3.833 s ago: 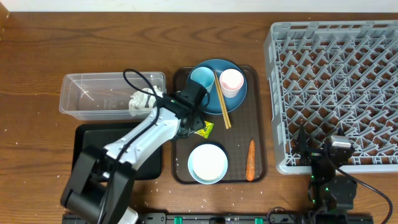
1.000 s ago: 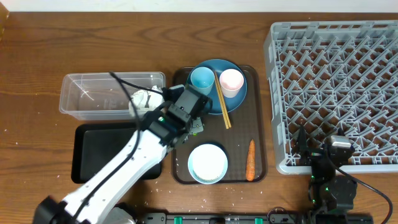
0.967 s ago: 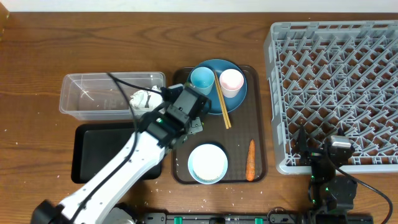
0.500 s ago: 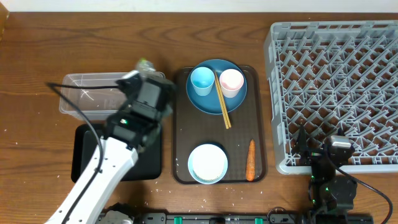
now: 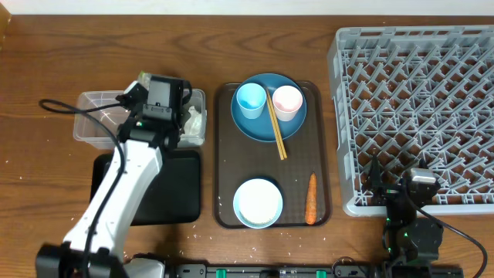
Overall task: Sort waste into correct bins and load items into the dishwasher rack
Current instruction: 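Carry the foil packet with the left gripper into the clear bin, then move the left gripper to the light blue rice bowl on the brown tray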
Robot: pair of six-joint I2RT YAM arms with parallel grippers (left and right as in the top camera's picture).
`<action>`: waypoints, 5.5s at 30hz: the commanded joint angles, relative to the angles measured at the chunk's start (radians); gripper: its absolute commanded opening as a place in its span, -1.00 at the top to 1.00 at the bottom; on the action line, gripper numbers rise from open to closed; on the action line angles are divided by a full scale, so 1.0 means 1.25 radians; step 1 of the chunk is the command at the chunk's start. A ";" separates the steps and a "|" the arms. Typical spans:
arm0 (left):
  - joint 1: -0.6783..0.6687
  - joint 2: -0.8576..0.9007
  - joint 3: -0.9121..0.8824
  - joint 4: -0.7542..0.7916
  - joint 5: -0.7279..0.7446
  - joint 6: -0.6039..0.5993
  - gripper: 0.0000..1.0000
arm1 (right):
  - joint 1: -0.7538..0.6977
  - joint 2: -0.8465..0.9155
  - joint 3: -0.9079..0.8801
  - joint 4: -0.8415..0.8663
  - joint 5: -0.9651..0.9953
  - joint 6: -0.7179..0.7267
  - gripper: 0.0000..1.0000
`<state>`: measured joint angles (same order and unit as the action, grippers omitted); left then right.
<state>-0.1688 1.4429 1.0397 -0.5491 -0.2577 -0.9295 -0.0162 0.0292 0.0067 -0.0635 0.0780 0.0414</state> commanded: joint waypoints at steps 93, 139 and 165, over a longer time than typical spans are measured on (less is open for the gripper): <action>0.138 -0.128 0.009 0.096 0.151 0.420 0.86 | -0.004 0.002 -0.001 -0.003 0.000 0.002 -0.99; -0.712 0.128 0.009 -0.078 0.266 0.248 0.58 | -0.004 0.002 -0.001 -0.003 0.000 0.002 -0.98; -0.718 0.161 0.009 -0.078 0.193 0.248 0.56 | -0.004 0.002 -0.001 -0.003 0.000 0.002 -0.99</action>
<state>-1.0626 1.6363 1.0416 -0.6460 0.0109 -0.6098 -0.0162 0.0311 0.0067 -0.0635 0.0780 0.0414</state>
